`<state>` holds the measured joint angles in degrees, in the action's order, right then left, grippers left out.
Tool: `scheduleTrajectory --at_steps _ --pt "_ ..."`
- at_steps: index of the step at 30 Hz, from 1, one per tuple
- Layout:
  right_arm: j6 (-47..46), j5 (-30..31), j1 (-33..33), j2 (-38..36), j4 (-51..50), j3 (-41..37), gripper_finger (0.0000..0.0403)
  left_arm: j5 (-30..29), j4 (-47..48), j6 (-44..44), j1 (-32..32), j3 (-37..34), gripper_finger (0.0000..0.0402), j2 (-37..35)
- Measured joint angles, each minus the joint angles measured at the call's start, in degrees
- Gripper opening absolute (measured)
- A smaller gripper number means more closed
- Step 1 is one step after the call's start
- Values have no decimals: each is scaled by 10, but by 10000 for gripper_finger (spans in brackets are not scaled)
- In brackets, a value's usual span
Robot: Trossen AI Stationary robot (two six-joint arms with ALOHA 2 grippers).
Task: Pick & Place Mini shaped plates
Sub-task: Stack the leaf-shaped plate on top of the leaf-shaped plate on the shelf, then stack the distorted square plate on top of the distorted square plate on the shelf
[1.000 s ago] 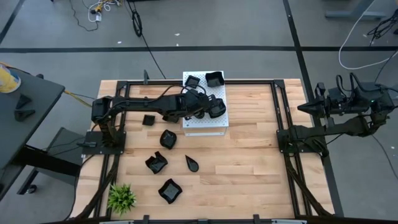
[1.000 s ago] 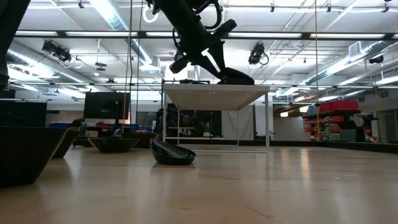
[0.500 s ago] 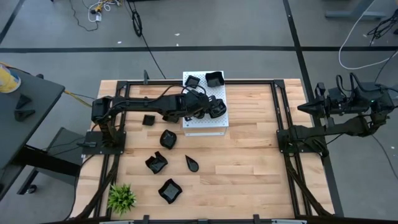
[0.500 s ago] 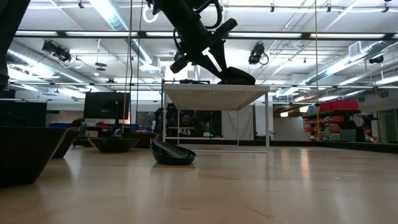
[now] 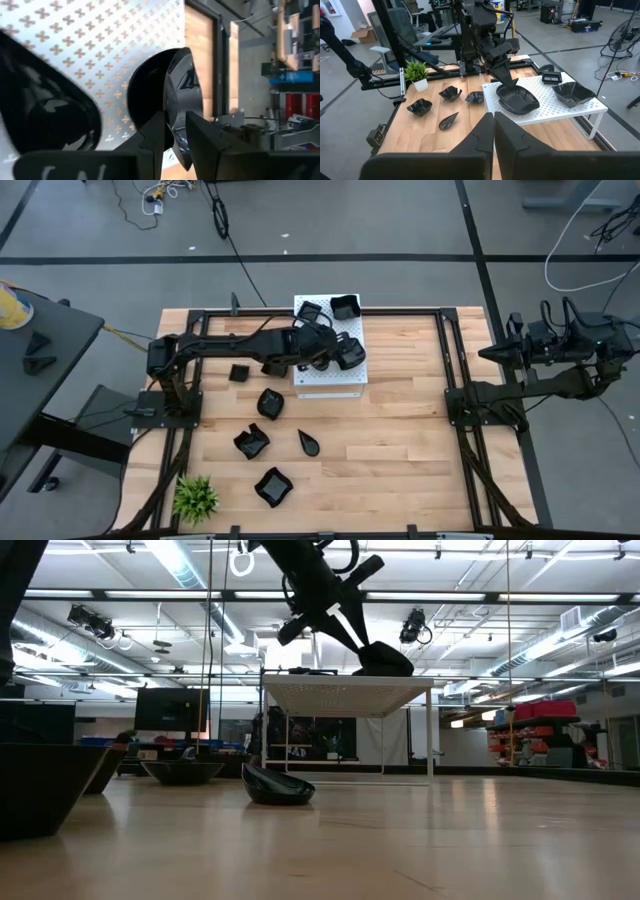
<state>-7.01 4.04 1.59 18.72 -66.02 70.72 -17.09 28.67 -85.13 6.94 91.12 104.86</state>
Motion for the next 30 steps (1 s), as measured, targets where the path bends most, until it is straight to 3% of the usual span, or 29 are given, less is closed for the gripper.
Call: scheduleTrajectory --at_steps 20,30 --pt "0 0 0 0 0 0 19 55 42 -12 -17 4 85 0" --pt "0 0 0 0 0 0 19 25 75 47 -23 4 85 -15"
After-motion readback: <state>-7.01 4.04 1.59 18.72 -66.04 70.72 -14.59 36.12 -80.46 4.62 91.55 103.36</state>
